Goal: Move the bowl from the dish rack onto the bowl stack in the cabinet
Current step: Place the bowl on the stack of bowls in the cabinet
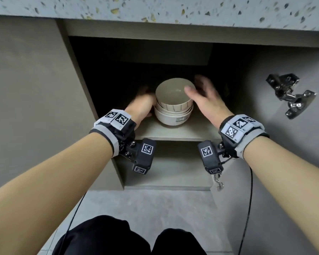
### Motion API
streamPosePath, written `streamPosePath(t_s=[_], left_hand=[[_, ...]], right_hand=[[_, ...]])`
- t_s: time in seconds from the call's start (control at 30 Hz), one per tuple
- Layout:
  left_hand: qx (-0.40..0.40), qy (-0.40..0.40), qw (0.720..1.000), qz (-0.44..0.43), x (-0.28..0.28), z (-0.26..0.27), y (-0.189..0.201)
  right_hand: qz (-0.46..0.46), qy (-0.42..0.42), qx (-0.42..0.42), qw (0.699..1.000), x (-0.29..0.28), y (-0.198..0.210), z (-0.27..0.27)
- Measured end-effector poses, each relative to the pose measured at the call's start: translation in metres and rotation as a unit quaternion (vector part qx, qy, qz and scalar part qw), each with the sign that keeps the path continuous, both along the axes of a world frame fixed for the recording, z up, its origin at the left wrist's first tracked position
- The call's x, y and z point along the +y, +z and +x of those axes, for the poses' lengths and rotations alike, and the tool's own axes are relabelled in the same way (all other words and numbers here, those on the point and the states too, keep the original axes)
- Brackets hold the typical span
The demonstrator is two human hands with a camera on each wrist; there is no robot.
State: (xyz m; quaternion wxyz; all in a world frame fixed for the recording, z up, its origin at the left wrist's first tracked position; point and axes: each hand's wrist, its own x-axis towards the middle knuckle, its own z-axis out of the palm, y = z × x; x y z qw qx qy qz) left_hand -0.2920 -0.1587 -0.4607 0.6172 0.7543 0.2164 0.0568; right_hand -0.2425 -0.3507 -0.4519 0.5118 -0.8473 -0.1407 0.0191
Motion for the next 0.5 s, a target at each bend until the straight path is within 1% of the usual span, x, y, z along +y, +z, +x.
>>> streamPosePath(t_s=[0.03, 0.1, 0.13, 0.2, 0.3, 0.5], left_hand=[[-0.001, -0.043, 0.998, 0.045, 0.002, 0.000, -0.003], [-0.028, -0.121, 0.983, 0.135, 0.002, -0.001, -0.009], [-0.045, -0.146, 0.976, 0.154, 0.000, -0.001, -0.010], [-0.087, -0.170, 0.969, 0.155, 0.000, 0.001, -0.016], [-0.134, -0.175, 0.964, 0.151, 0.001, 0.005, -0.019], [-0.150, -0.195, 0.959, 0.138, 0.001, 0.009, -0.013]], right_hand=[[-0.037, 0.027, -0.019, 0.999, 0.001, -0.001, -0.001], [-0.102, 0.058, -0.051, 0.992, 0.004, -0.006, -0.002], [-0.119, 0.057, -0.063, 0.989, 0.006, -0.007, -0.001], [-0.127, 0.047, -0.075, 0.988, 0.007, -0.009, 0.000], [-0.128, 0.040, -0.069, 0.989, 0.008, -0.011, 0.005], [-0.097, 0.010, -0.079, 0.992, 0.012, -0.014, 0.011]])
